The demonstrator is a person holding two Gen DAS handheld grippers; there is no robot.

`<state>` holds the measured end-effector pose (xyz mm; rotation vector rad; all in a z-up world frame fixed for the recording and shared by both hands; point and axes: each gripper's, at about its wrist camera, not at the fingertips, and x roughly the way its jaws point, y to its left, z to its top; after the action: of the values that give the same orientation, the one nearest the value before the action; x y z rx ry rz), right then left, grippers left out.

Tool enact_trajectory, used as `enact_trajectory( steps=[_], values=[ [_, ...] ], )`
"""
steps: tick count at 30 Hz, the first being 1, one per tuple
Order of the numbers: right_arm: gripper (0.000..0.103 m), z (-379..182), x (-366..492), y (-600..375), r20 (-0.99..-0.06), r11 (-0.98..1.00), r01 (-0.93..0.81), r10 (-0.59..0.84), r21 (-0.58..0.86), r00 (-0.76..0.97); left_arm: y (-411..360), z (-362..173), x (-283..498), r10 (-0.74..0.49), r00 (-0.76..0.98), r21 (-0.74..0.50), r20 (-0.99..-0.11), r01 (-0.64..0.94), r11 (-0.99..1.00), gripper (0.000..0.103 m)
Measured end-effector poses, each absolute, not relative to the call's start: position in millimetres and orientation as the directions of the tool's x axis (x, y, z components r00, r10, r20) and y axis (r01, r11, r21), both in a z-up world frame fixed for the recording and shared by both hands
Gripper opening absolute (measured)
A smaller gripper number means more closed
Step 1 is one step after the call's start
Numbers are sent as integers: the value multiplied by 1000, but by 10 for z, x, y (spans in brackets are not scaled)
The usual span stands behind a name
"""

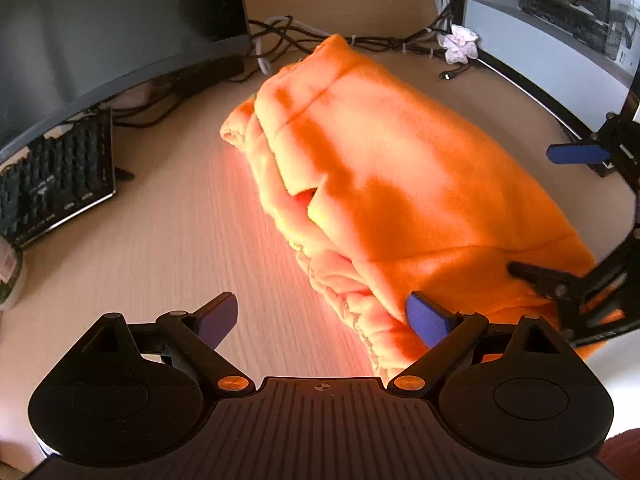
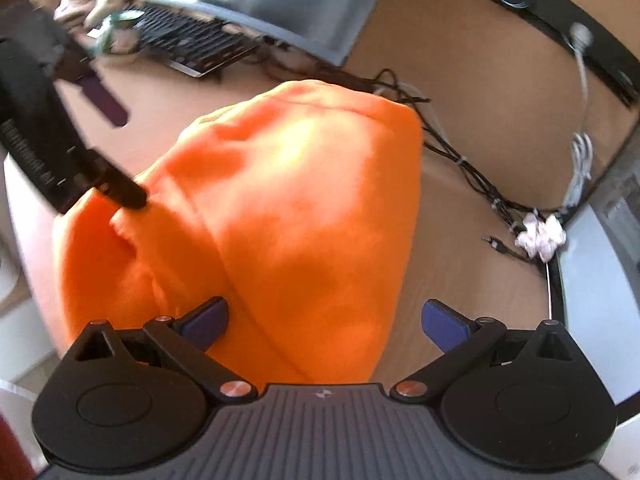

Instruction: Fold clothes

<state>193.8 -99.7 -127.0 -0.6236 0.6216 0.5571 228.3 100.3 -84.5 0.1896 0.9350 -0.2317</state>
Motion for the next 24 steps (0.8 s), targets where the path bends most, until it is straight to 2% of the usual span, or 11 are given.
enact_trajectory(
  steps=[2,5,7,9,18,20,21,22,24],
  values=[
    [101,-1099,1846,-987,-679,656,-677,331,-334,655,1029,-847,2288,-123,569,52,-813,282,958,96],
    [98,-878,1675,-944,-697,613,-761,451,-212,557,1056,-860,2301,-138,567,37,-812,286,957,96],
    [86,-880,1594,-860,-711,592,-787,479,-171,515,1078,-869,2312,-150,565,23,-811,286,958,97],
    [81,-980,1534,-761,-731,574,-801,471,-171,493,1113,-866,2316,-162,561,4,-812,283,959,97],
    [81,-1281,1377,-529,-794,547,-809,383,-217,472,1272,-843,2310,-202,553,-54,-808,272,961,98],
    [76,-1294,1367,-528,-801,566,-793,356,-226,482,1310,-845,2312,-211,552,-65,-807,272,960,98],
    [70,-1286,1388,-529,-803,581,-784,351,-216,481,1332,-841,2308,-216,553,-68,-805,275,959,98],
    [62,-1267,1435,-554,-810,609,-771,349,-185,470,1354,-838,2303,-220,553,-71,-803,279,958,98],
    [56,-1214,1567,-635,-830,677,-729,351,-95,434,1398,-805,2264,-246,559,-77,-791,309,948,98]
  ],
)
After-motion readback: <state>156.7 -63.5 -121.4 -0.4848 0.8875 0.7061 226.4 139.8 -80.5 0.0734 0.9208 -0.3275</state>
